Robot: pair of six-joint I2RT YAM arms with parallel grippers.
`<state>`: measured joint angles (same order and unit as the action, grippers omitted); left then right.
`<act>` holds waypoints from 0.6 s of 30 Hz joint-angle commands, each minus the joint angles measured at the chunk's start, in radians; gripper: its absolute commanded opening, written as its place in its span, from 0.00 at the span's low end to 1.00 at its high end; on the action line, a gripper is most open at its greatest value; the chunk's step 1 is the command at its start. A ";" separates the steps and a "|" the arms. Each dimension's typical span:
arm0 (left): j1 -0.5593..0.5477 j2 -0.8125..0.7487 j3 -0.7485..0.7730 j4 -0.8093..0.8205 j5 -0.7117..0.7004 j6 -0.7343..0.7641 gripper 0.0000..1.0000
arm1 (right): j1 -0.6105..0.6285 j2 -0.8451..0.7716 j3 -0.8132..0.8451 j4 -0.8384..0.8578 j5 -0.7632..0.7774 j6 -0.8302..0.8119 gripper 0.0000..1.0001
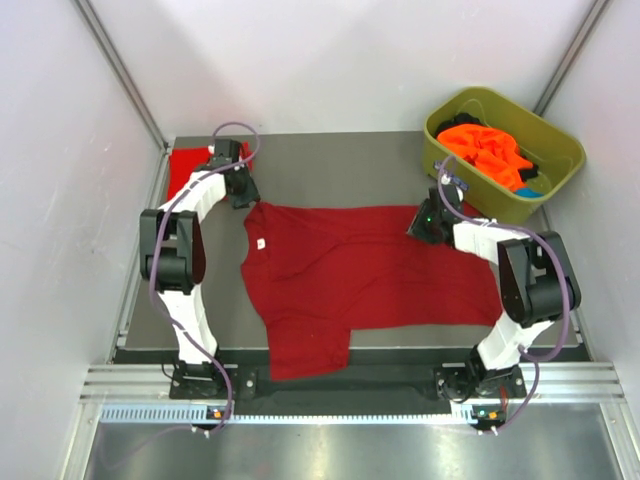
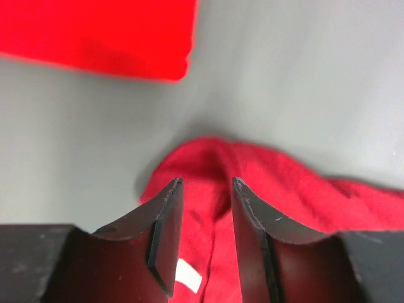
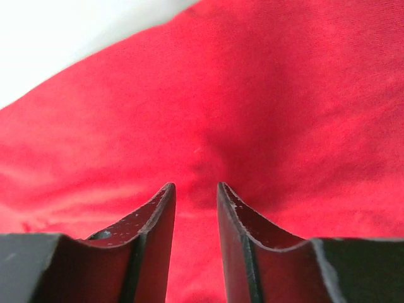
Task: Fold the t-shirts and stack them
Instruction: Fold the tshirt
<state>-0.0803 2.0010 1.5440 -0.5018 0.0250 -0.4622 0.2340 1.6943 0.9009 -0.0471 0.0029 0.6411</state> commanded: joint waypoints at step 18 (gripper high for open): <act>-0.021 -0.527 -0.645 0.035 0.320 -0.069 0.43 | 0.321 -0.157 0.084 -0.063 -0.030 0.028 0.36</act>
<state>-0.0998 1.5028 0.9337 -0.5285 0.3096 -0.5007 0.5320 1.5974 0.9501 -0.1143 -0.0349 0.6590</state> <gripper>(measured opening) 0.418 0.360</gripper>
